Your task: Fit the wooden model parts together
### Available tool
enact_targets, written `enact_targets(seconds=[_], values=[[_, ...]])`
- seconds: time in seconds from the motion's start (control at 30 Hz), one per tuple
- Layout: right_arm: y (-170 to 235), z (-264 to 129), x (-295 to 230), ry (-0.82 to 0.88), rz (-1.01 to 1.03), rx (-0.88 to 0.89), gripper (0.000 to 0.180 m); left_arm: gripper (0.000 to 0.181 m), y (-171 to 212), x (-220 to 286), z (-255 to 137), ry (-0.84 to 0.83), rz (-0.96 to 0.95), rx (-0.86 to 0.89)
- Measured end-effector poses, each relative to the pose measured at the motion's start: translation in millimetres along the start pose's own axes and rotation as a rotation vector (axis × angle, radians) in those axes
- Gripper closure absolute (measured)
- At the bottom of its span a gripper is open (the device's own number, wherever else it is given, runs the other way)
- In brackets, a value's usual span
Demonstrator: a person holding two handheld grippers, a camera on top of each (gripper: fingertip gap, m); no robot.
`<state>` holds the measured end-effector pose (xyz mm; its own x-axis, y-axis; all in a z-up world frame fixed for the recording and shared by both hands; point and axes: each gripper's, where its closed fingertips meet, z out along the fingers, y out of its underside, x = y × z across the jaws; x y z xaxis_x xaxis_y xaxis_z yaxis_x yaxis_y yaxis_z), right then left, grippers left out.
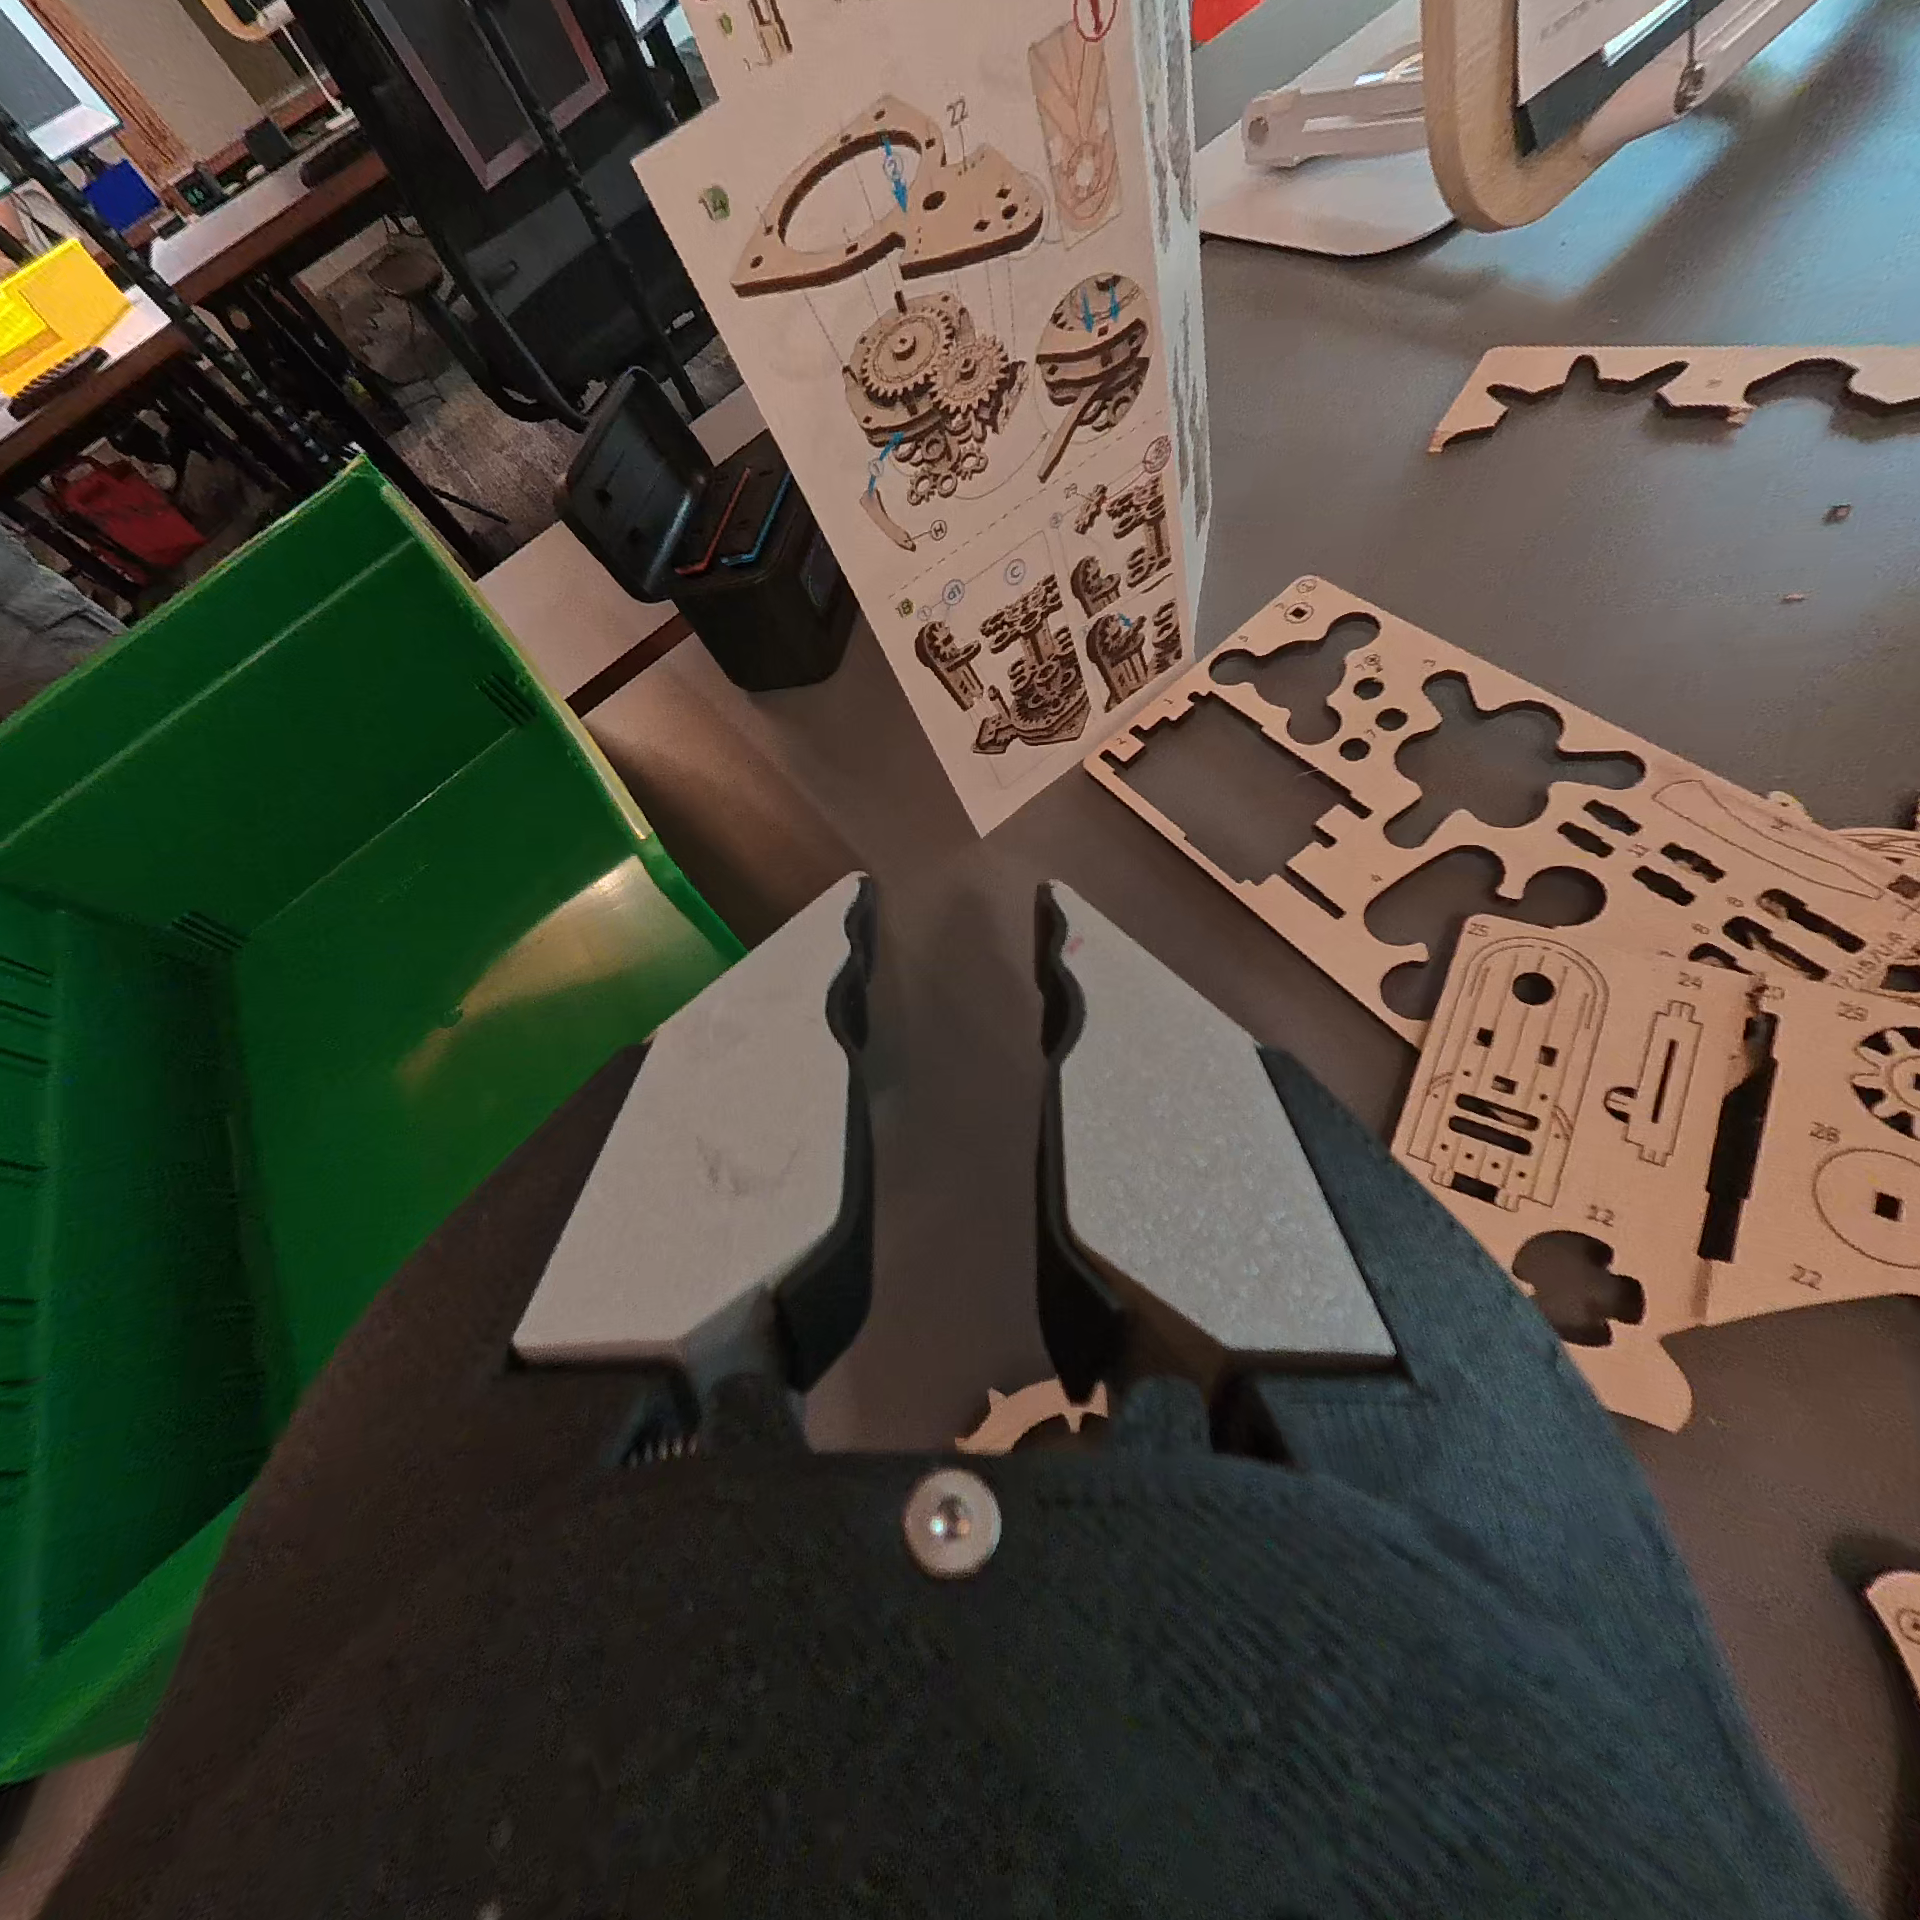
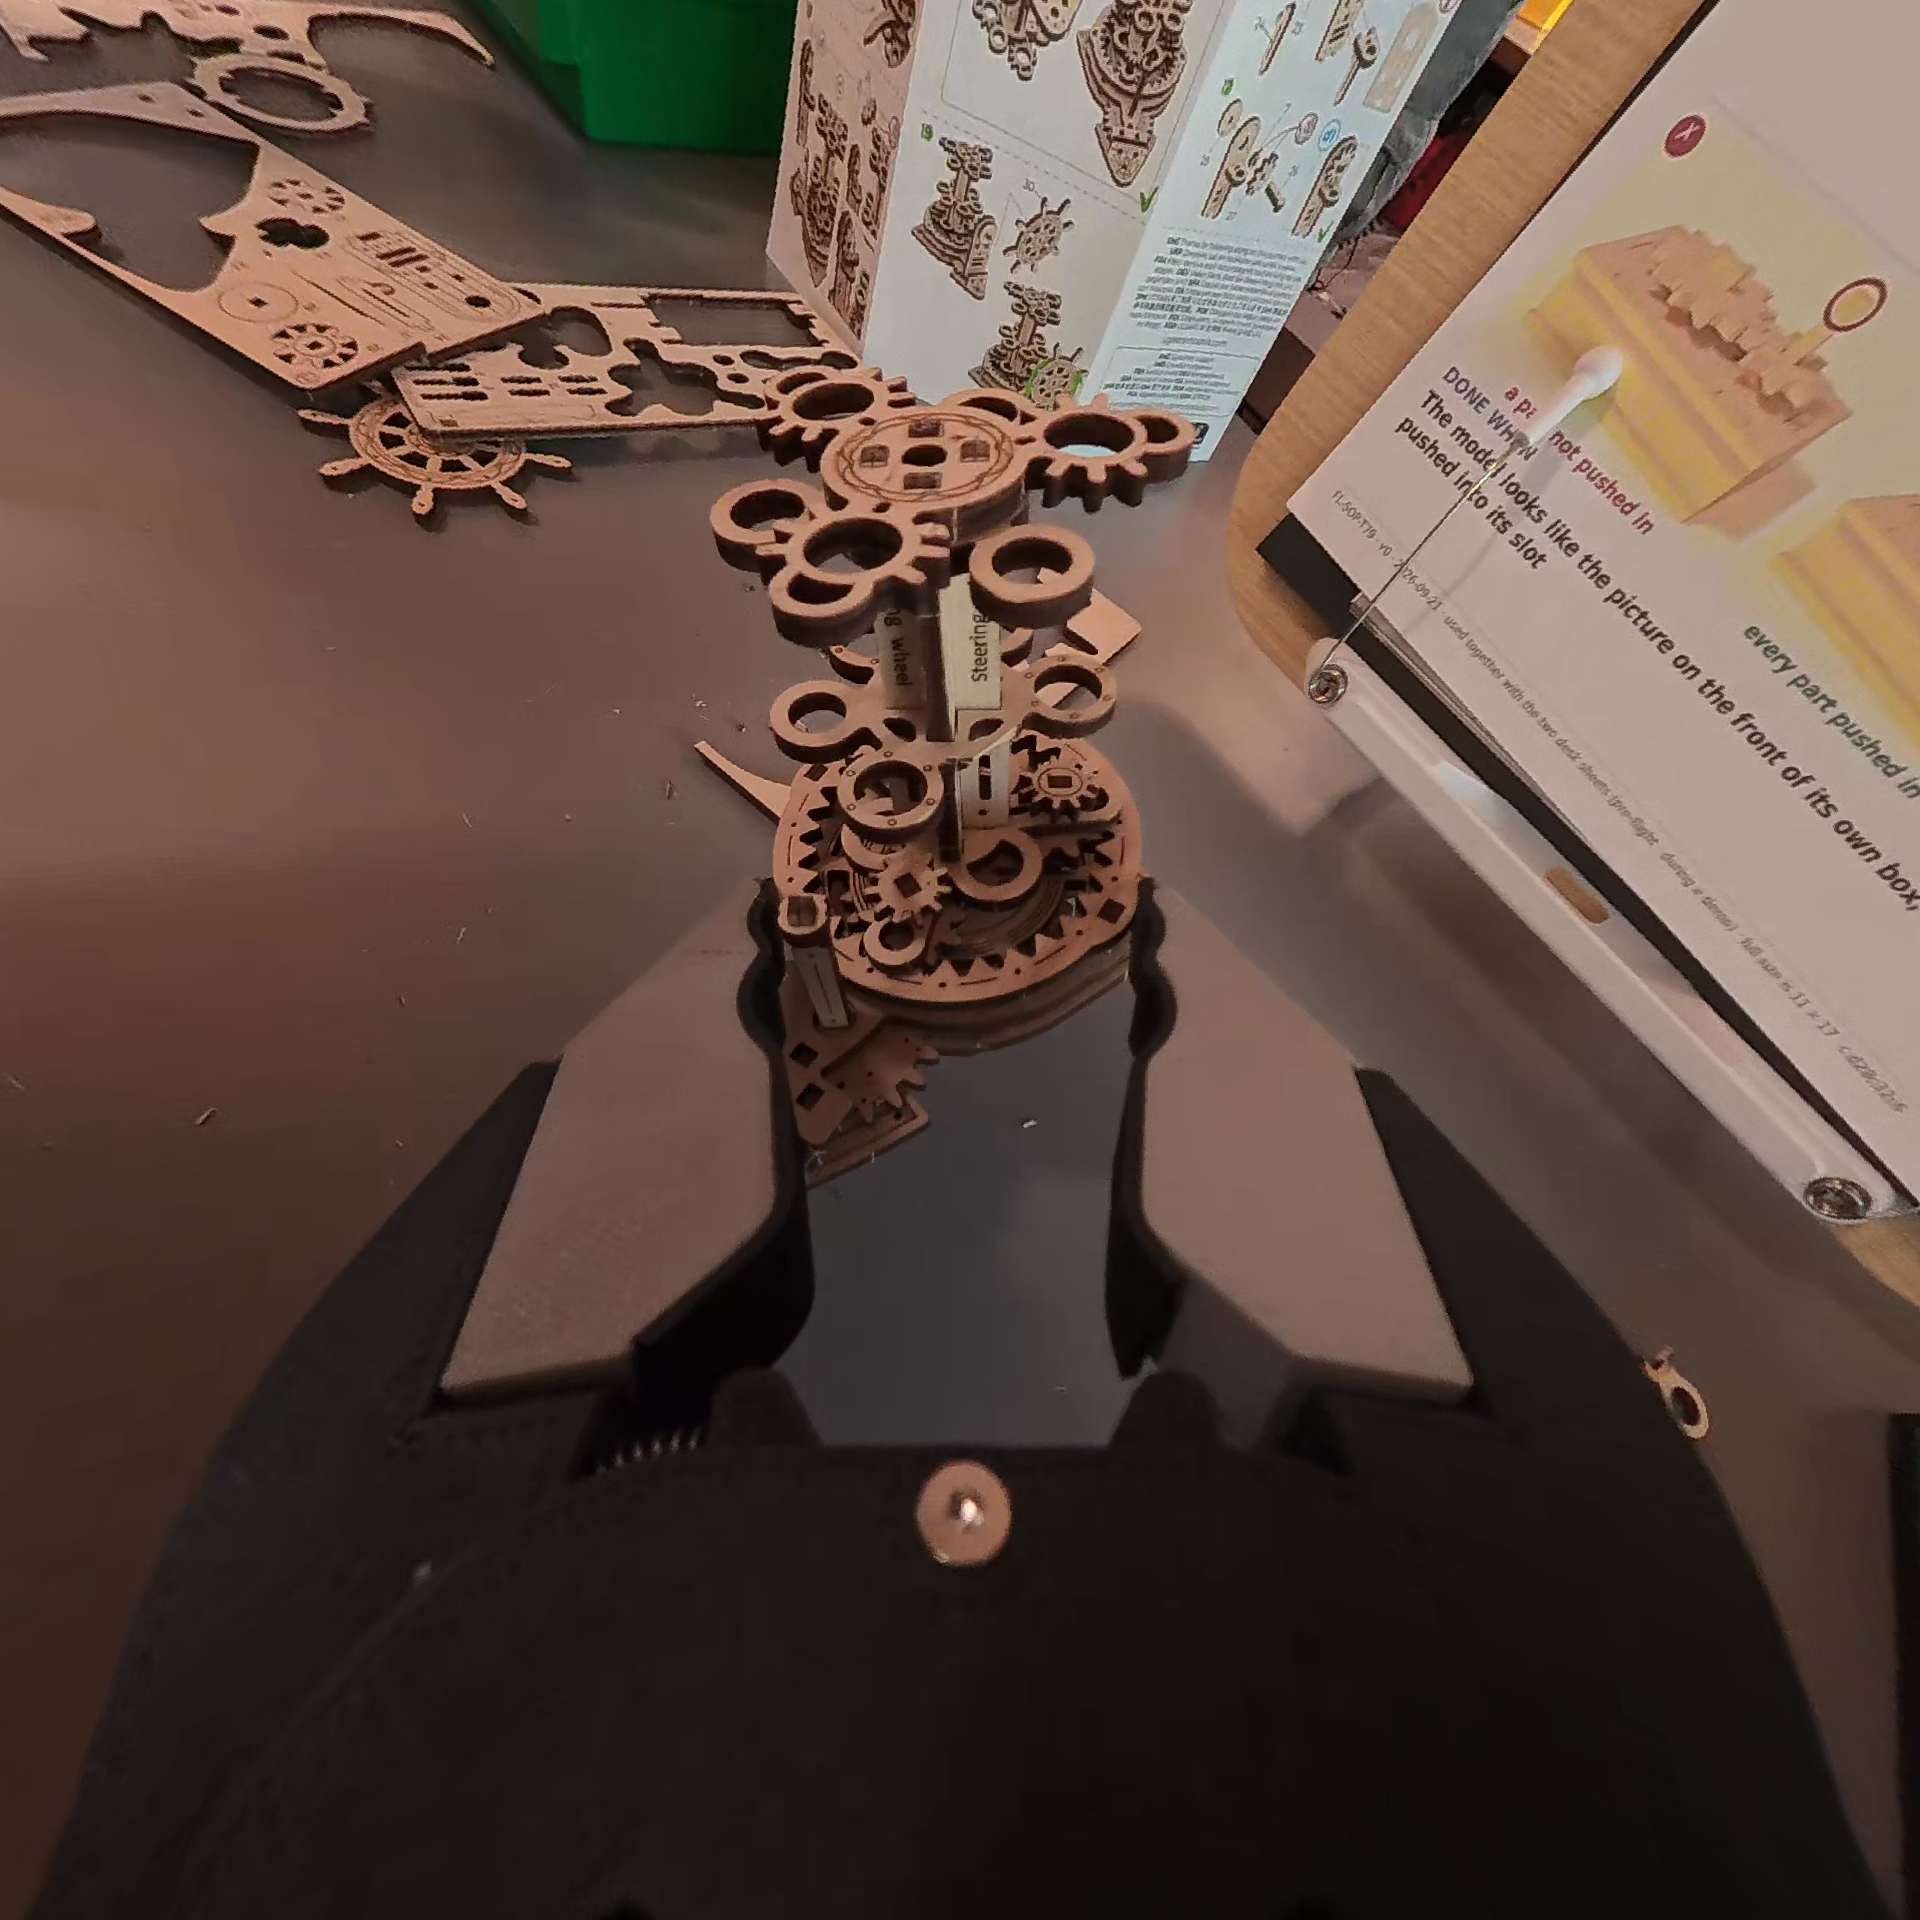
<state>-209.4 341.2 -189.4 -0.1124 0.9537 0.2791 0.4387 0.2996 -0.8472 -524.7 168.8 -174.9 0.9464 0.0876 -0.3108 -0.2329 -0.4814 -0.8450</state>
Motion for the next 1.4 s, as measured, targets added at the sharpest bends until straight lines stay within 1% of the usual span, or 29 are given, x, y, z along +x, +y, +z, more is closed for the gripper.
enact_targets(seconds=[0.93,1.07,1.4], values=[[-1.8,-0.7,0.5,-0.033,0.069,0.023,0.115,0.153,-0.3,-0.3,-0.3,-0.003,0.006,-0.002],[-5.2,-2.9,1.6,-0.060,0.124,0.053,0.116,0.153,-0.3,0.6,0.1,-0.001,0.010,-0.003],[-13.2,-11.0,6.7,-0.188,0.347,0.156,0.116,0.153,0.3,1.0,0.6,0.000,0.012,-0.006]])
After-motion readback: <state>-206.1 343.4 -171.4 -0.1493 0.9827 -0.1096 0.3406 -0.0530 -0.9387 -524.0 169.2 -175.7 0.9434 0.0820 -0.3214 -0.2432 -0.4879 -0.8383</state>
